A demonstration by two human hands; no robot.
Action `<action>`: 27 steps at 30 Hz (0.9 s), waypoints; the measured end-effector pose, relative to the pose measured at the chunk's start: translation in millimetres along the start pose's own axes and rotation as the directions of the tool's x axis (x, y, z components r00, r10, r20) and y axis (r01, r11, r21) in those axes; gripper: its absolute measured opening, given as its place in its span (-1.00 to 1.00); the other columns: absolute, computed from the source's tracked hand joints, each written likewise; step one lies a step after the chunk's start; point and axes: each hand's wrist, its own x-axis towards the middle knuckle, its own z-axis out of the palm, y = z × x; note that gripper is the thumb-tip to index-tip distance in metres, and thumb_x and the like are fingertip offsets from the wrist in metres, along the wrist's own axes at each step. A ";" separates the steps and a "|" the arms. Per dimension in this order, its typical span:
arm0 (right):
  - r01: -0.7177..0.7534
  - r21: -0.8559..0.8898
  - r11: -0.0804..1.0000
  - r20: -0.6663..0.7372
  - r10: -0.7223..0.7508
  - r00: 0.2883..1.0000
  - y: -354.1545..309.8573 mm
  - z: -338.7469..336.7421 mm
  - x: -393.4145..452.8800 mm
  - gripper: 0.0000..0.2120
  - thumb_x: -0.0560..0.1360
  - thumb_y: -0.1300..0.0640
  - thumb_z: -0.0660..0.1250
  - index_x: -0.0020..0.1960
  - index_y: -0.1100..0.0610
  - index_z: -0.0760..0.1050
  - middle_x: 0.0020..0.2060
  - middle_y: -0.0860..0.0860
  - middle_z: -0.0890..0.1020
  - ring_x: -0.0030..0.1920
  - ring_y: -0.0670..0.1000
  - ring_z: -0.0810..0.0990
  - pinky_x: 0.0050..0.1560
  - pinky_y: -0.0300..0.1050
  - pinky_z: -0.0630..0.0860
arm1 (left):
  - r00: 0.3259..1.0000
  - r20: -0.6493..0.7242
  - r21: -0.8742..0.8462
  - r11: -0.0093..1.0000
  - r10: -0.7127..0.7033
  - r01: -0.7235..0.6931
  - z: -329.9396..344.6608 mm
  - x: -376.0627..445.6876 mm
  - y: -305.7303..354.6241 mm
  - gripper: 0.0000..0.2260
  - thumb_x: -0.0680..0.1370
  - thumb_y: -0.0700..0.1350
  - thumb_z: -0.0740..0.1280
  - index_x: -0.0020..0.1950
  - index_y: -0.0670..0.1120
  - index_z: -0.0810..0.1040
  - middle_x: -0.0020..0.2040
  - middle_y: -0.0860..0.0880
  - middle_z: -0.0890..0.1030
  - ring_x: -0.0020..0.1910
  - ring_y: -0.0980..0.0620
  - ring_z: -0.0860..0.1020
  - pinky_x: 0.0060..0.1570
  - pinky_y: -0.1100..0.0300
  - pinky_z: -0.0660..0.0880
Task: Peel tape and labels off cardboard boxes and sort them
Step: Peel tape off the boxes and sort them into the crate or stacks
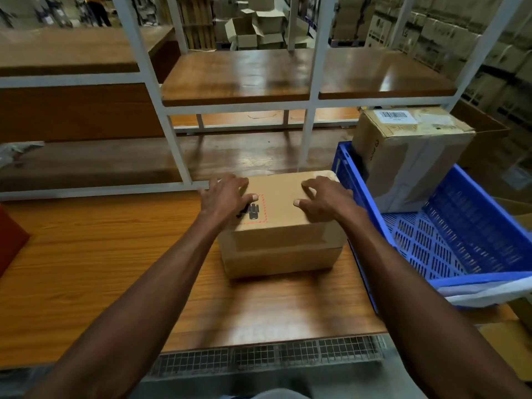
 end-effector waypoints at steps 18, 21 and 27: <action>0.014 -0.186 0.983 0.083 0.002 0.997 -23.5 -12.2 13.9 -0.35 0.60 -0.32 0.26 0.57 -0.02 0.31 0.49 0.17 0.41 0.41 0.27 0.45 0.41 0.34 0.39 | 0.978 0.204 0.226 0.970 0.040 -0.087 8.3 -28.8 55.4 -0.47 0.63 0.33 0.16 0.49 0.07 0.38 0.48 -0.14 0.40 0.45 -0.28 0.34 0.35 -0.26 0.29; 0.020 -0.176 0.984 0.059 -0.010 0.998 -17.7 -4.6 12.3 -0.33 0.60 -0.35 0.22 0.62 -0.10 0.23 0.57 0.14 0.32 0.50 0.30 0.35 0.48 0.38 0.28 | 0.984 0.172 0.218 0.973 0.042 -0.079 20.3 -45.6 60.0 -0.38 0.61 0.40 0.10 0.60 0.14 0.23 0.58 -0.09 0.27 0.53 -0.30 0.21 0.36 -0.28 0.26; -0.024 -0.149 0.989 0.020 0.027 0.999 -15.0 23.7 -0.2 -0.40 0.66 -0.30 0.10 0.65 -0.16 0.09 0.67 0.10 0.06 0.62 0.41 -0.03 0.53 0.43 0.07 | 0.979 0.192 0.177 0.979 0.061 -0.096 21.1 -47.0 43.0 -0.32 0.56 0.48 0.04 0.63 0.24 0.10 0.67 0.01 0.09 0.62 -0.28 0.03 0.44 -0.33 0.12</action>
